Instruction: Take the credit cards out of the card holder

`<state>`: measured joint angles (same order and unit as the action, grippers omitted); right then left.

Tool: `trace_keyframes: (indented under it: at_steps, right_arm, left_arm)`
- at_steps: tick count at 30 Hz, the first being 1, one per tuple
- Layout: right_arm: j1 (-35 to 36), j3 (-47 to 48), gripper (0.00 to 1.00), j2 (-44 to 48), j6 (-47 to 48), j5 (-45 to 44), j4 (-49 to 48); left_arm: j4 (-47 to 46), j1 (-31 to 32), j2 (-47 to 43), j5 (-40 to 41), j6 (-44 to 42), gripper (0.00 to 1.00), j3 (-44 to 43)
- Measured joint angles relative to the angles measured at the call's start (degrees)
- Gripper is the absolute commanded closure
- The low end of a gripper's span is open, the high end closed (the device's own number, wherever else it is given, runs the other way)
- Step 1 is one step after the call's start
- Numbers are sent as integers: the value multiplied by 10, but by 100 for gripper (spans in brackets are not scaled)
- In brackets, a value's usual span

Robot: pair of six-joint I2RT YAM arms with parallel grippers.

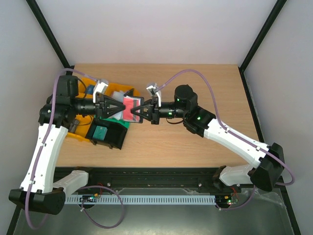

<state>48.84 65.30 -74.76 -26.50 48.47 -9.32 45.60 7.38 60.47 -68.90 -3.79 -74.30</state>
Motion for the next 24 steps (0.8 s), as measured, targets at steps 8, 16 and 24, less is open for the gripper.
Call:
trace_keyframes:
  at_steps: [8,16,24]
  right_arm:
    - [-1,0,98,2,11,37,2]
    - [-2,0,98,-4,17,43,13]
    - [-3,0,98,-5,10,43,13]
  left_arm:
    - [-45,-46,-4,-61,57,69,-15]
    - [-101,-39,4,-77,125,67,19]
    - [-96,-21,6,-39,109,76,19]
